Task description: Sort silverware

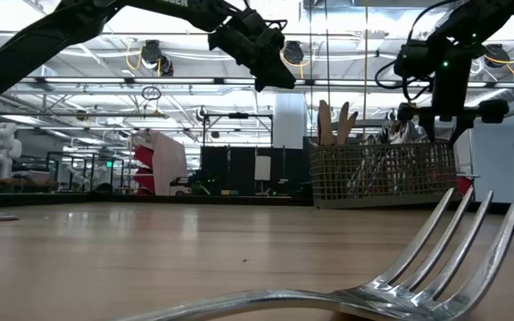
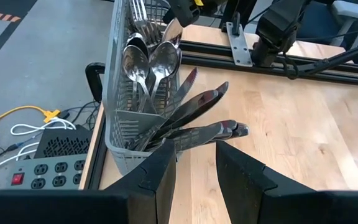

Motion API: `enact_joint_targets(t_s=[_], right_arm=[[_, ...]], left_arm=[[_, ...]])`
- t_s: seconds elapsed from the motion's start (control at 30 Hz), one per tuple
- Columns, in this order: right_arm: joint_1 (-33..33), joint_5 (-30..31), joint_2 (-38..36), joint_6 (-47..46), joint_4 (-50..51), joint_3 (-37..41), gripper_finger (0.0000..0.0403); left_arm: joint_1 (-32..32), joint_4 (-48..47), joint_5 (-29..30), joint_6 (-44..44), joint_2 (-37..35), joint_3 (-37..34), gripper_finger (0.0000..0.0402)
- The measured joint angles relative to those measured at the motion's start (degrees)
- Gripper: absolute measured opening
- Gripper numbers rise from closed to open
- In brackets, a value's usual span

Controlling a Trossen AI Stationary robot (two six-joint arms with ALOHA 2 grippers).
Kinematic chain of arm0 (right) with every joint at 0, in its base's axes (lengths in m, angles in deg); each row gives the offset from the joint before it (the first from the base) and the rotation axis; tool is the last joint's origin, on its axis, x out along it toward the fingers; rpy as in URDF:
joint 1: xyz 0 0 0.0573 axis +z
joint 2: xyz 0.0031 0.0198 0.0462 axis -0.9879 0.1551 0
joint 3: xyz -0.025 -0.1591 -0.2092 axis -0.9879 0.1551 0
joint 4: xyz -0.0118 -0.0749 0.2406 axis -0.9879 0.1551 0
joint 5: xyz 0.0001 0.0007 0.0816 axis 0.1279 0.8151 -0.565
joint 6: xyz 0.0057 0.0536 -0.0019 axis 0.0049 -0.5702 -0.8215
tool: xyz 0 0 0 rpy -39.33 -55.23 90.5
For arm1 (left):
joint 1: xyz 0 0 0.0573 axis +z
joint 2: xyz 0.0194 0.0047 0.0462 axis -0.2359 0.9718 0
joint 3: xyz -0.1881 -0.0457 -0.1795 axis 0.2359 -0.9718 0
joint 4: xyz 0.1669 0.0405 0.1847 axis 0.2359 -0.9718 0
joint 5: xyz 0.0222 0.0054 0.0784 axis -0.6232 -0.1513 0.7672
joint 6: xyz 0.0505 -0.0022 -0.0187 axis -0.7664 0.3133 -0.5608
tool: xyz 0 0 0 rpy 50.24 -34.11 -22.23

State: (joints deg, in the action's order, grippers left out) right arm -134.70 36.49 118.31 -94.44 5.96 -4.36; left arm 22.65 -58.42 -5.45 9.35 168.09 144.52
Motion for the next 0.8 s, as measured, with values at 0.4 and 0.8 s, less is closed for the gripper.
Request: enact_joint_targets(t_s=[0.4,0.8], right_arm=[[0.7,-9.4,-3.2,-1.6,1.3,0.5,0.0127],[2.4,-11.6,-5.8,-1.8,1.7,0.4,0.0127]], left_arm=[[0.0,-0.1,0.0,0.0,0.0,0.0,0.0121],[0.0,0.3,-0.1,-0.1,0.0,0.0,0.0121]])
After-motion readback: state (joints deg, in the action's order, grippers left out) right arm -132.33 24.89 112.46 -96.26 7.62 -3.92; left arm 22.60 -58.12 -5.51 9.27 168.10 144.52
